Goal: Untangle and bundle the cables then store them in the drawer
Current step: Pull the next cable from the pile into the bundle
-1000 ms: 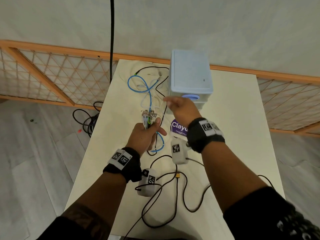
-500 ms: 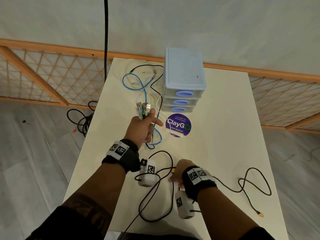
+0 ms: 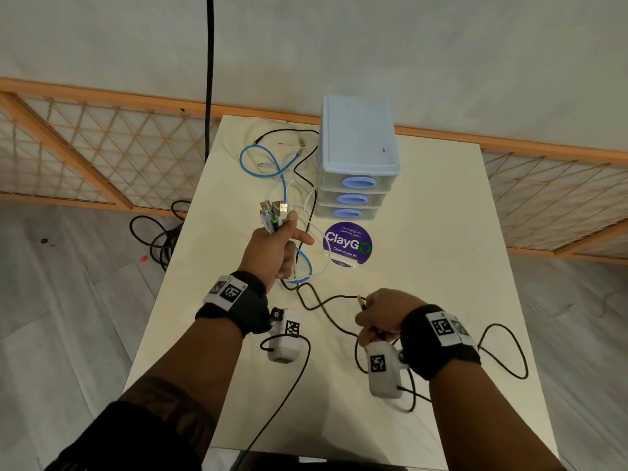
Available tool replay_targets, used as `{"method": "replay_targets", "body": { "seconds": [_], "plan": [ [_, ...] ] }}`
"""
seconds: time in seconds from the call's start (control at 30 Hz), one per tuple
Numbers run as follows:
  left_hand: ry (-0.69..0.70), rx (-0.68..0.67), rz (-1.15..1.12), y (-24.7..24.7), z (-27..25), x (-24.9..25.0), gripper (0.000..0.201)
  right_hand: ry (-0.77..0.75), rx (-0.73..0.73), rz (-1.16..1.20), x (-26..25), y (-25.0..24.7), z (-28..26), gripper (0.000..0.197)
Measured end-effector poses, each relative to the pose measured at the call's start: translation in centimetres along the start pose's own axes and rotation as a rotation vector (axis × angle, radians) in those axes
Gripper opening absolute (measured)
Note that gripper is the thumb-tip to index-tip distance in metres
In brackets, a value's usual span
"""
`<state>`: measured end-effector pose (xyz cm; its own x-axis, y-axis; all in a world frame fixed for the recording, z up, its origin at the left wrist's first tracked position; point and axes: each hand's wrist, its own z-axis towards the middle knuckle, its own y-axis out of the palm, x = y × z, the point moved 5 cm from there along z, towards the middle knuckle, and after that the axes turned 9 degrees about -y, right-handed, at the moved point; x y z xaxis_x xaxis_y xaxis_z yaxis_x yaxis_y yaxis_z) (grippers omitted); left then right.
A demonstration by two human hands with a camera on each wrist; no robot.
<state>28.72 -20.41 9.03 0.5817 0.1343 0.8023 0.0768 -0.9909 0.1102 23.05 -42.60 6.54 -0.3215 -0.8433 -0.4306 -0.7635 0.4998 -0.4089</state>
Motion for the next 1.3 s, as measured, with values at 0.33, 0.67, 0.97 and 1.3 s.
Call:
{"method": "replay_targets", "body": {
  "seconds": [0.33, 0.67, 0.97, 1.3],
  "plan": [
    [-0.01, 0.011, 0.031, 0.3, -0.4, 0.2, 0.053, -0.41, 0.618, 0.313, -6.6, -5.3, -3.5, 0.014],
    [-0.036, -0.092, 0.022, 1.2, -0.7, 0.1, 0.063, -0.554, 0.683, 0.558, -9.8, -1.3, -0.5, 0.009],
    [-0.007, 0.016, 0.058, 1.0, -0.3, -0.1, 0.034, -0.647, 0.666, 0.452, -10.1, -0.7, -0.1, 0.016],
    [0.03, -0.005, -0.166, 2.7, -0.1, 1.4, 0.065, -0.536, 0.301, 0.726, -8.6, 2.1, 0.5, 0.044]
  ]
}}
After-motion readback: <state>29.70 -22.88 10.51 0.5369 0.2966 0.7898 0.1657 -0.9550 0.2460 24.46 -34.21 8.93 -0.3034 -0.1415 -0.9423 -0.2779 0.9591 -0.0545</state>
